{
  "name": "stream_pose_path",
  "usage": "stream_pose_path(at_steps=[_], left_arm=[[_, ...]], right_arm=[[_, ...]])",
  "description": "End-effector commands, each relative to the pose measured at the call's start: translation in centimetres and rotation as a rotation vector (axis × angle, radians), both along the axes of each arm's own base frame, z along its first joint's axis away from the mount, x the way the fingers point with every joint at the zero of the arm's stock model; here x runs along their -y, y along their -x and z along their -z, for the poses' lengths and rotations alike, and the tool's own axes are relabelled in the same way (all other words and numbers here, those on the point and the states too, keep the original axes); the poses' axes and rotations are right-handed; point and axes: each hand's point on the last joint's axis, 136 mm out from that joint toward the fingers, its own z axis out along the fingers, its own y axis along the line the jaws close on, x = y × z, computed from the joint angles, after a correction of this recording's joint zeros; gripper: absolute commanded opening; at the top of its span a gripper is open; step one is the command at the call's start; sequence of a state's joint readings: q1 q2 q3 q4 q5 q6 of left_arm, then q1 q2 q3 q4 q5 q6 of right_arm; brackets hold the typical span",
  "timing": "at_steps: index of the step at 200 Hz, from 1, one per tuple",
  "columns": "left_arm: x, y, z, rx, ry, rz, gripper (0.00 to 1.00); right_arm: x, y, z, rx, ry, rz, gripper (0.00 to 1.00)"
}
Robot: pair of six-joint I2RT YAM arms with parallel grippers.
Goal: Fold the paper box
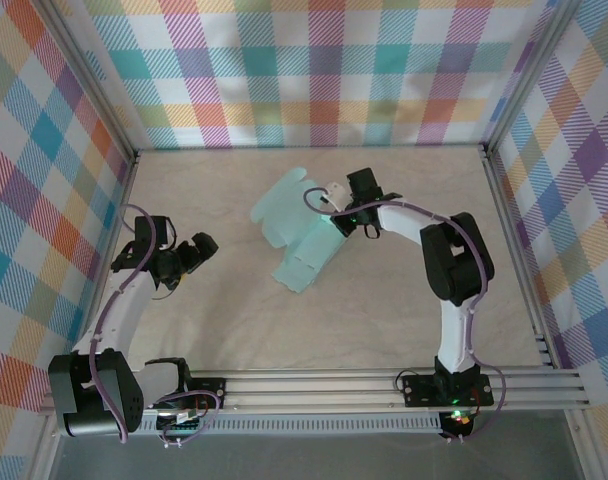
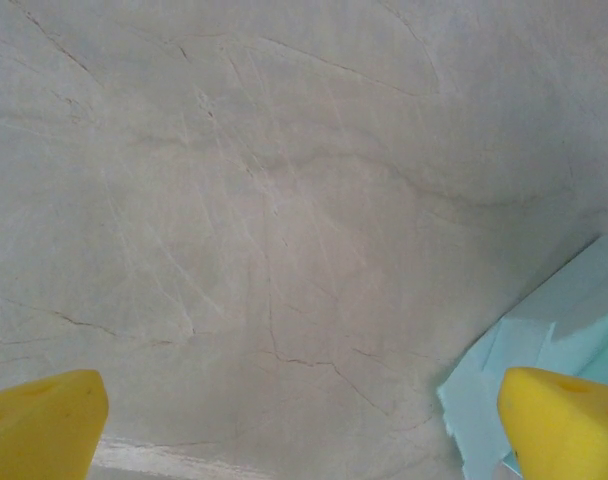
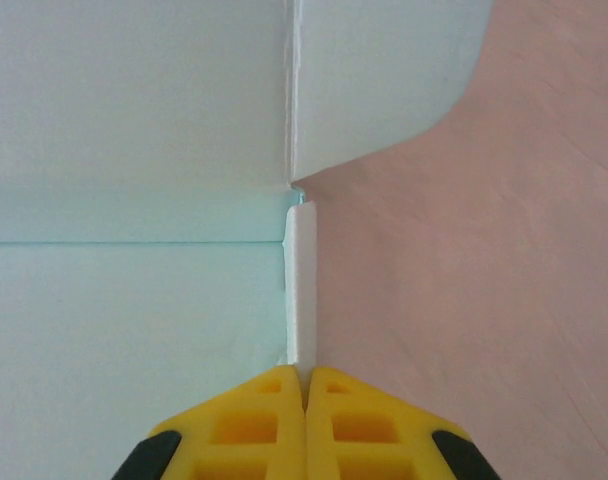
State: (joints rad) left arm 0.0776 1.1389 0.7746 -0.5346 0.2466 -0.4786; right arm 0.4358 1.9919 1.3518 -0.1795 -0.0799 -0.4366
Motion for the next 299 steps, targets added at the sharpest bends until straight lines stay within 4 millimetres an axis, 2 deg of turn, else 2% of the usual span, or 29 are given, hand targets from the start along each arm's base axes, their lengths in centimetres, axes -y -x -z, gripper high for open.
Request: stream_pose_path(at_steps=[1,26,35,86,113,137,157,165,176,187,204,249,299], left_arm=[[0.6,-0.1,0.4,0.014,0.007,0.026,1.0],[0.4,0.0,0.4,0.006,-0.015,0.035,1.0],[0.1,0.1,0.4,0.003,-0.03,0.034,1.0],[0.4,-0.2,0.3,0.01,-0.02,0.041,1.0],[0.6,-0.5,0.8,0.003,-0.002,0.032,1.0],[1.5,-0.8,1.1,0.002,0.01,0.044,1.0],[1.9,-0.8,1.1,-0.001,-0.003,0.057,1.0],[1.9,-0.8,1.2,-0.005,-0.009,0.057,1.0],[1.9,-0.8,1.1,-0.003,-0.015,0.06,1.0],[1.9,-1.0,0.9,0.003,-0.018,0.059,1.0],[2.0,-1.3,1.0,0.003,-0.02,0.063,1.0],[3.3,-2.2,1.7,-0.002,-0.02,0.1,1.0],[4.8,-2.8,2.6,-0.013,-0.017,0.139,1.0]], right_arm=[[2.2,-0.2,-2.6,0.029,-0.064,0.231,0.05],[4.1,1.2,-3.3,-0.051,-0.11,0.404,0.08],[4.0,2.2,-3.3,-0.089,-0.138,0.426,0.09],[6.2,6.9,-1.0,-0.19,-0.215,0.589,0.07],[8.4,7.8,-0.4,-0.124,-0.194,0.688,0.07],[9.2,8.0,-0.5,-0.065,-0.207,0.728,0.08],[9.3,8.2,-0.4,-0.066,-0.194,0.719,0.17],[9.0,8.4,-0.7,-0.068,-0.191,0.681,0.24],[8.9,8.7,-1.3,-0.078,-0.171,0.652,0.41],[8.9,9.1,-1.7,-0.101,-0.156,0.641,0.49],[9.6,9.6,-2.2,-0.125,-0.117,0.662,0.52],[10.5,11.2,-2.2,-0.288,-0.037,0.714,0.45],[10.2,10.4,-0.9,-0.388,0.01,0.713,0.33]])
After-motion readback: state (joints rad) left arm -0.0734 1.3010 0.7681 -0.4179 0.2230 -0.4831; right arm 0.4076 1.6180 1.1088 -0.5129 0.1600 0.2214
